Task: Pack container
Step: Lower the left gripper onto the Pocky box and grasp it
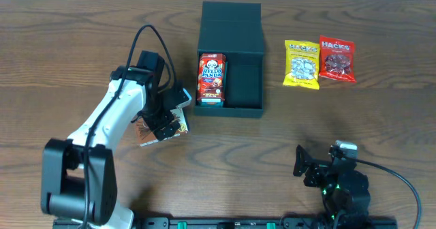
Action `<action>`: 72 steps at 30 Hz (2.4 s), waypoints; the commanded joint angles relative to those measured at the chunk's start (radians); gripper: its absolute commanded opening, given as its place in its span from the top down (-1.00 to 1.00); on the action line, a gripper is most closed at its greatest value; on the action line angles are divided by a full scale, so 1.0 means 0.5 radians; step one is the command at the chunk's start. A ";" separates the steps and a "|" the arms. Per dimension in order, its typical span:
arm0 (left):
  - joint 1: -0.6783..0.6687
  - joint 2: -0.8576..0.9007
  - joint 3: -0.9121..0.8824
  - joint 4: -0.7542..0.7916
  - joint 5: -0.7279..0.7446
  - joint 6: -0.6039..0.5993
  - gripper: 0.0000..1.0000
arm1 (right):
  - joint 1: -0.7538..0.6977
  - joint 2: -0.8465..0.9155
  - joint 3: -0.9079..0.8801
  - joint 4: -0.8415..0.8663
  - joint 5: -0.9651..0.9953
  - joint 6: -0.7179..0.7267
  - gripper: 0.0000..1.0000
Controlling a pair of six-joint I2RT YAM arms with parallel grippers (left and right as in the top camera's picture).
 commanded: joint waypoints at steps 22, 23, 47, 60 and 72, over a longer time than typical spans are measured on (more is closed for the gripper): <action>0.008 0.272 -0.011 0.096 -0.066 0.113 -0.91 | 0.009 -0.011 -0.019 -0.003 0.006 0.013 -0.98; 0.001 0.266 -0.010 0.083 -0.063 0.113 -0.91 | 0.009 -0.011 -0.019 -0.002 0.006 0.014 -0.98; -0.042 0.248 -0.194 0.277 -0.070 0.116 -0.91 | 0.009 -0.011 -0.019 -0.002 0.006 0.013 -0.99; -0.043 0.249 -0.254 0.373 -0.069 0.115 -0.91 | 0.009 -0.011 -0.019 -0.003 0.006 0.014 -0.99; -0.040 0.249 -0.317 0.439 -0.105 0.114 -1.00 | 0.009 -0.011 -0.019 -0.002 0.005 0.014 -0.98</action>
